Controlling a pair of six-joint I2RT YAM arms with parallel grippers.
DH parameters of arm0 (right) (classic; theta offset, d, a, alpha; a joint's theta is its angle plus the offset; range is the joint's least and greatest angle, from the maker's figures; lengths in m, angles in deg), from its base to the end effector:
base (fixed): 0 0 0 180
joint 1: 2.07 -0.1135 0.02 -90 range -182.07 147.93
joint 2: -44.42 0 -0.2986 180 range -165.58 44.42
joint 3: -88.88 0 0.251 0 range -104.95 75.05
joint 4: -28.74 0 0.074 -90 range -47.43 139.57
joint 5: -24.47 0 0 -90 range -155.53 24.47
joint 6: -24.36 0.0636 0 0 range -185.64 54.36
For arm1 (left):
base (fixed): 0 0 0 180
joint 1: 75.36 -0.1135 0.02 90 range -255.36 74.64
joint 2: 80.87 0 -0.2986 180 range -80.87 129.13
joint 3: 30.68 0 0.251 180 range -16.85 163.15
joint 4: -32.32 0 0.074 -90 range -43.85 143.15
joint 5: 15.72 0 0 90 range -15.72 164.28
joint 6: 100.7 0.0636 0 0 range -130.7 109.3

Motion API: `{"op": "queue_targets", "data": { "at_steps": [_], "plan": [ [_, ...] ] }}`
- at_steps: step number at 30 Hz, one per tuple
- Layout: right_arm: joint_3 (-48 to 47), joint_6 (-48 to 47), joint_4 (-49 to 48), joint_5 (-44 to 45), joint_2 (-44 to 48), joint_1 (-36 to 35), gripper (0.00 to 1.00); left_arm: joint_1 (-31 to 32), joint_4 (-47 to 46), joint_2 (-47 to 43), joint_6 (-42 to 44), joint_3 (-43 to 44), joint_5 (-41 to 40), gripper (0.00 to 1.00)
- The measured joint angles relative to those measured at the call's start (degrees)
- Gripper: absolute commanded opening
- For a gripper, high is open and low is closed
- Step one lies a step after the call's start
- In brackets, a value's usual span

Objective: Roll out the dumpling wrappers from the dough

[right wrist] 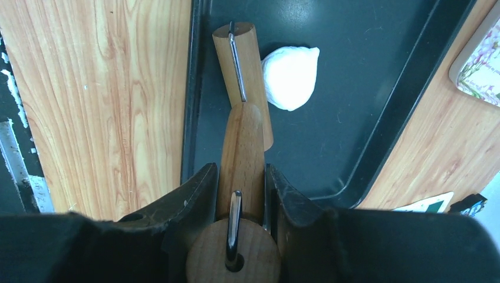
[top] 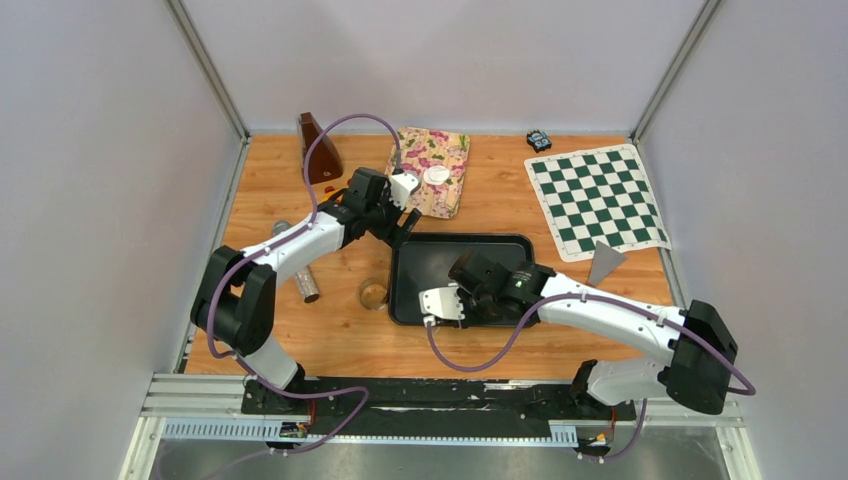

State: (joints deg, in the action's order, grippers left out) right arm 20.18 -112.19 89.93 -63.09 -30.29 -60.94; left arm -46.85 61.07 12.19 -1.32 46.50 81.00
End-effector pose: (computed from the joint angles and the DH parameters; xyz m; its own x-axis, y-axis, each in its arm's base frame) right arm 0.1286 0.2076 0.2485 0.2869 -0.9279 -0.2380 -0.9283 -0.2079 -0.3083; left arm 0.3260 -0.1855 0.2466 -0.5199 0.4666 -0.7155 0.6405 0.7672 0.0349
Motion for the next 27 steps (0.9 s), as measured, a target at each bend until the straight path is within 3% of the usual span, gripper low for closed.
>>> {"op": "queue_targets", "data": {
  "at_steps": [20,27],
  "plan": [
    [-2.05,0.39,-0.22,0.66,-0.09,-0.63,0.00,0.00,0.02,0.00,0.02,0.00,0.15,0.89],
    [0.35,0.13,-4.39,2.97,-1.64,-1.07,0.00,0.00,0.07,0.00,0.02,0.00,0.28,0.88]
  ]
}}
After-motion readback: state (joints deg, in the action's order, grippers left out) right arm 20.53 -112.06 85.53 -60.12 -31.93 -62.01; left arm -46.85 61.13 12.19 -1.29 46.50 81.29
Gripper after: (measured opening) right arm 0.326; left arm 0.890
